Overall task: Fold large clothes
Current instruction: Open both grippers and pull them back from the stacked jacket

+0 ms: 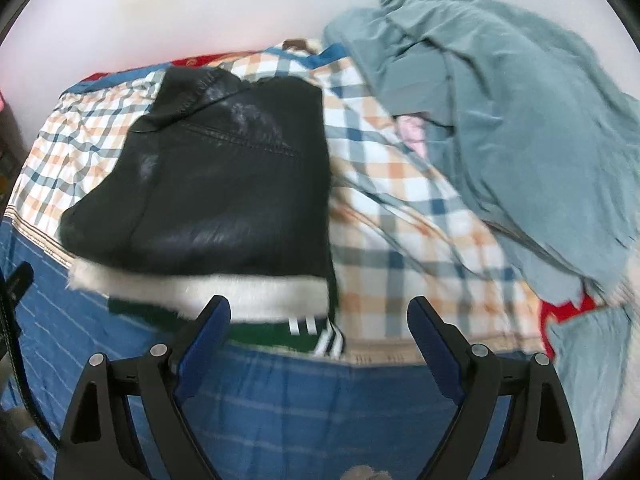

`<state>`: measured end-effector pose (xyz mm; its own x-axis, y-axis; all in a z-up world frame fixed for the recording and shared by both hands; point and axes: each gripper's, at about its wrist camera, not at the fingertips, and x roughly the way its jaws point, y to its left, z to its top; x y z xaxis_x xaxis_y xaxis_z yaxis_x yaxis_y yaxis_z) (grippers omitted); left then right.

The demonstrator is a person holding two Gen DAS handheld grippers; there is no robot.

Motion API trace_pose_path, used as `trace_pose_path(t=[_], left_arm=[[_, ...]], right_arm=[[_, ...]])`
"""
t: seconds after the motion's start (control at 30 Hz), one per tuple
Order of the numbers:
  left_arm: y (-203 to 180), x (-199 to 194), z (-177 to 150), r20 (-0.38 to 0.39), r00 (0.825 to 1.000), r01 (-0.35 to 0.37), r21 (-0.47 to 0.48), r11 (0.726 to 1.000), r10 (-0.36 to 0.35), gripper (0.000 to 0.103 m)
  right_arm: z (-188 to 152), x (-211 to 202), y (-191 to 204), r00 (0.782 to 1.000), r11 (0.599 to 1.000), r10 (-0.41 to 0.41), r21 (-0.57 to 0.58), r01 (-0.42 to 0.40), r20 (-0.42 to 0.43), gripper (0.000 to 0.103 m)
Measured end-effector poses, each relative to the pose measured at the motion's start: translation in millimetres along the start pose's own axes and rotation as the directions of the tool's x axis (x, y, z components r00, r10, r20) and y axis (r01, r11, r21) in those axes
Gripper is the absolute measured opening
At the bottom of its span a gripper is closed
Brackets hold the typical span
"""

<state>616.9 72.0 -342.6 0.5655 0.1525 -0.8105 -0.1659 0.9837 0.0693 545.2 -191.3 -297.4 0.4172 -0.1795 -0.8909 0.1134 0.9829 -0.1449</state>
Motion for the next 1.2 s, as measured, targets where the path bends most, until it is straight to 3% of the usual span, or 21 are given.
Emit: trace_pose_path(t=[0.13, 0.3, 0.67, 0.93, 1.2], left_arm=[[7, -61, -7, 0.021, 0.999, 0.036, 0.031, 0.999, -0.037, 0.102], [19, -150, -21, 0.052, 0.995, 0.085, 0.082, 0.993, -0.089, 0.102], [56, -321, -56, 0.143, 0.986, 0.075, 0.091, 0.993, -0.088, 0.102], [74, -397, -76, 0.204, 0.974, 0.089, 0.06, 0.994, -0.1, 0.102], [76, -444, -98, 0.253, 0.961, 0.099, 0.058, 0.993, -0.111, 0.102]], right_arm=[[-36, -61, -22, 1.0, 0.999, -0.007, 0.034, 0.006, 0.027, 0.092], [-79, -169, -29, 0.996, 0.997, -0.024, 0.076, 0.017, 0.09, 0.092], [-160, -381, -57, 0.973, 0.993, -0.017, 0.117, -0.01, 0.23, 0.092], [-210, -494, -73, 0.943, 0.997, 0.005, 0.075, -0.032, 0.332, 0.092], [-250, -556, -86, 0.924, 0.997, 0.016, 0.068, -0.045, 0.382, 0.092]])
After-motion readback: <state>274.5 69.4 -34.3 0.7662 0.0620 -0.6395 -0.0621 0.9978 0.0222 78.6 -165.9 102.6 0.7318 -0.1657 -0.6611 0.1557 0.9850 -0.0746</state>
